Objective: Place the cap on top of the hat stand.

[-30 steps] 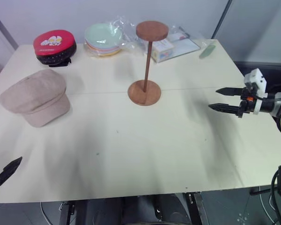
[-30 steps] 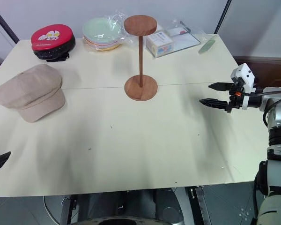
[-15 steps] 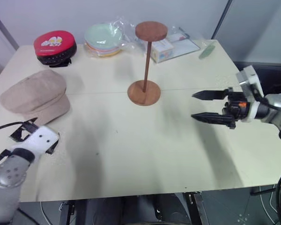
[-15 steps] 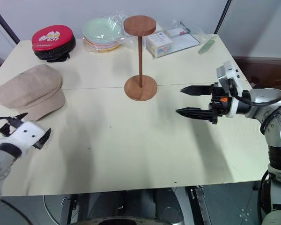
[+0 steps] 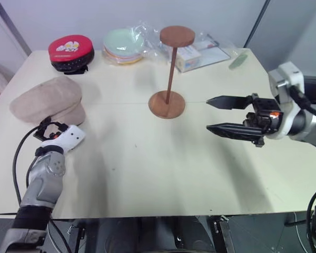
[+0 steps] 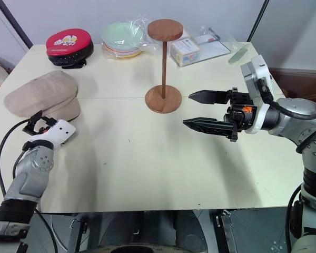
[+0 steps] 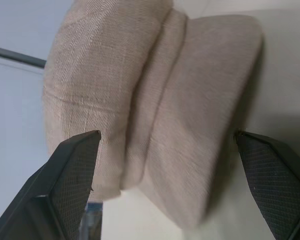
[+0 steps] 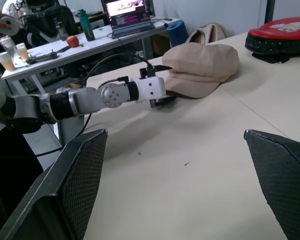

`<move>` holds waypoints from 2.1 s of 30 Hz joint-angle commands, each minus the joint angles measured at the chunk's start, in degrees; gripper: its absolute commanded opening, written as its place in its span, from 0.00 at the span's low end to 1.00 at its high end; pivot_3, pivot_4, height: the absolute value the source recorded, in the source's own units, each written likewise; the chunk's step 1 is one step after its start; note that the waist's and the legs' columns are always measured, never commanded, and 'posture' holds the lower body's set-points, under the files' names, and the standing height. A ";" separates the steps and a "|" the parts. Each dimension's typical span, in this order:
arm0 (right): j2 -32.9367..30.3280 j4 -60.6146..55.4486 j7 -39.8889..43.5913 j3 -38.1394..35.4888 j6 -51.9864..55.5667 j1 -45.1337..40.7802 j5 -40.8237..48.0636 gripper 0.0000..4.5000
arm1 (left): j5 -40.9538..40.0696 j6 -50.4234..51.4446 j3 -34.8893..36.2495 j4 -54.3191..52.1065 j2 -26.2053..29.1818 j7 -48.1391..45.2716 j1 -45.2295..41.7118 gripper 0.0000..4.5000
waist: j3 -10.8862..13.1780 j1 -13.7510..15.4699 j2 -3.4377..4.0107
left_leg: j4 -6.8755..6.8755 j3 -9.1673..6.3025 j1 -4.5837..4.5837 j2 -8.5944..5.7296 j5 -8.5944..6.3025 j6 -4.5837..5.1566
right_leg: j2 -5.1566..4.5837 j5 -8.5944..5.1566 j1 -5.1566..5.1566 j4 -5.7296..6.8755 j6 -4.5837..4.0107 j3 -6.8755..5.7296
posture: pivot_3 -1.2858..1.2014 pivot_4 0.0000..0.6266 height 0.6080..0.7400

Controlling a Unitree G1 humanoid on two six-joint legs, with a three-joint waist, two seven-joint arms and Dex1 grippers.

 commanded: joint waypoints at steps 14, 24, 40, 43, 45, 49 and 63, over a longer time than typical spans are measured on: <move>-0.42 -0.53 -5.80 -2.32 -0.26 -1.41 2.76 1.00 | -2.61 -8.17 1.54 9.98 4.49 1.62 -5.47 0.01 | -0.01 -0.07 0.01 | 0.04 -0.01 -0.02 0.02 0.00 0.00 | -0.04 0.02 -0.03 0.08 0.03 -0.01 | 0.52 0.24 1.00; -4.78 2.60 -5.22 -6.97 -4.28 -0.06 -1.21 1.00 | -7.43 -10.89 2.09 -7.92 5.32 -5.69 -24.05 0.01 | 0.18 1.37 -0.36 | 0.18 -0.11 -0.23 -0.10 0.01 -0.01 | -0.01 0.07 -0.07 0.00 0.10 -0.09 | 0.52 0.24 1.00; -7.30 -0.83 -9.01 -18.34 -3.49 7.68 1.24 1.00 | -0.60 -25.18 -15.29 -9.02 -5.89 -13.44 -35.48 0.01 | 0.12 0.13 -0.25 | 0.13 0.09 -0.12 -0.19 -0.06 0.13 | 0.08 0.13 -0.01 -0.16 0.29 0.11 | 0.52 0.24 1.00; -7.05 -1.62 -10.25 -19.18 -3.44 8.81 2.24 1.00 | 0.17 -27.03 -16.78 -9.59 -6.87 -14.19 -33.47 0.01 | 0.13 -0.10 -0.27 | 0.13 0.07 -0.16 -0.18 -0.06 0.13 | 0.09 0.13 -0.04 -0.17 0.29 0.10 | 0.52 0.24 1.00; -6.80 -1.82 -11.18 -19.15 -3.77 9.09 2.46 1.00 | -0.66 -29.29 -17.74 -9.48 -7.71 -14.84 -32.06 0.08 | 0.13 0.00 -0.27 | 0.14 0.07 -0.18 -0.19 -0.06 0.13 | 0.06 0.13 -0.03 -0.17 0.30 0.10 | 0.52 0.24 1.00; -6.58 -2.11 -12.49 -16.94 -5.18 9.02 0.43 1.00 | -1.59 -33.36 -17.78 -8.43 -7.63 -15.94 -30.53 0.44 | 0.13 0.11 -0.27 | 0.17 0.06 -0.18 -0.20 -0.06 0.13 | 0.05 0.13 0.00 -0.19 0.30 0.10 | 0.52 0.24 1.00; -3.79 -6.36 -21.91 8.49 -25.11 11.12 -34.38 1.00 | -43.93 -1.25 1.98 -33.95 3.43 -41.43 -6.29 0.99 | 0.14 -0.39 -0.21 | 0.15 0.07 -0.12 -0.01 -0.06 0.12 | 0.09 0.11 -0.03 -0.12 0.28 0.10 | 0.52 0.24 1.00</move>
